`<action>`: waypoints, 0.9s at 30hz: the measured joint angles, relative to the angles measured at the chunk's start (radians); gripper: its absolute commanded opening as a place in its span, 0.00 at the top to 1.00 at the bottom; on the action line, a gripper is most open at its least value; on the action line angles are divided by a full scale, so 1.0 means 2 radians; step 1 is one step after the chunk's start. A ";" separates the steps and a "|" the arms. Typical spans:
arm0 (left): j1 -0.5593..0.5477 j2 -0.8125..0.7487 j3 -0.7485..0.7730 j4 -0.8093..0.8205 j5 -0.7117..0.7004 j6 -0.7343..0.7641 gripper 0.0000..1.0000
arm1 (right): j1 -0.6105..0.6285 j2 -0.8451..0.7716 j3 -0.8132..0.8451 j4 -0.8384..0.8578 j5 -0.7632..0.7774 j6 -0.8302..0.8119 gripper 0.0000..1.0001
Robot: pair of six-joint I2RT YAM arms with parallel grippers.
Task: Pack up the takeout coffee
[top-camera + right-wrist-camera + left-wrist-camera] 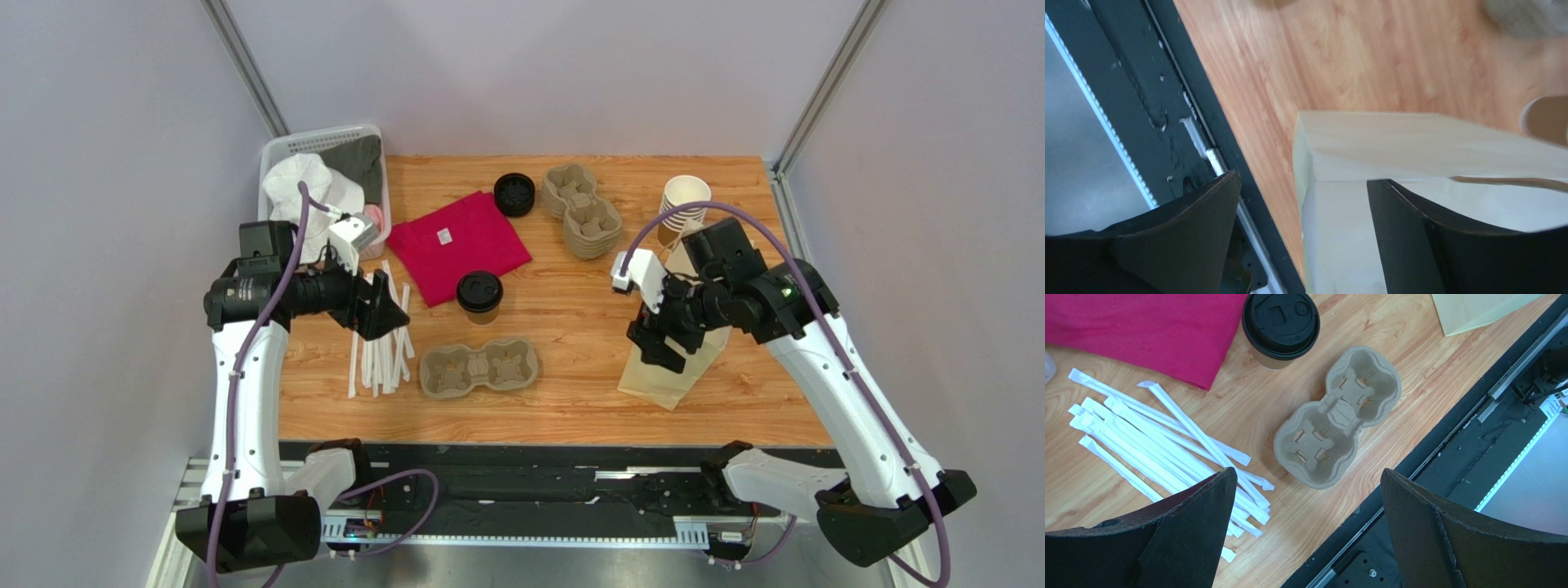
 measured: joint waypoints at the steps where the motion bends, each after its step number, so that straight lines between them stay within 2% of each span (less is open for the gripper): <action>1: 0.000 0.000 -0.003 0.000 -0.002 0.000 0.04 | 0.005 0.005 0.021 -0.003 -0.004 0.000 0.05; 10: 0.000 -0.001 -0.025 0.005 -0.018 -0.010 0.03 | 0.006 0.043 0.291 0.008 -0.027 0.009 0.09; 11: 0.000 -0.001 -0.032 0.008 -0.020 -0.017 0.03 | -0.018 0.051 0.317 0.008 -0.036 0.010 0.09; 14: 0.003 -0.004 -0.058 0.023 -0.027 -0.050 0.04 | -0.144 0.071 0.363 0.011 -0.065 0.002 0.11; 19: 0.010 -0.007 -0.071 0.059 -0.047 -0.118 0.04 | -0.260 0.133 0.383 0.012 -0.093 -0.034 0.15; 23: 0.017 -0.004 -0.071 0.084 -0.038 -0.178 0.09 | -0.311 0.199 0.376 0.012 -0.097 -0.074 0.20; 27: 0.019 0.014 -0.090 0.117 -0.012 -0.243 0.10 | -0.332 0.224 0.345 0.012 -0.094 -0.115 0.24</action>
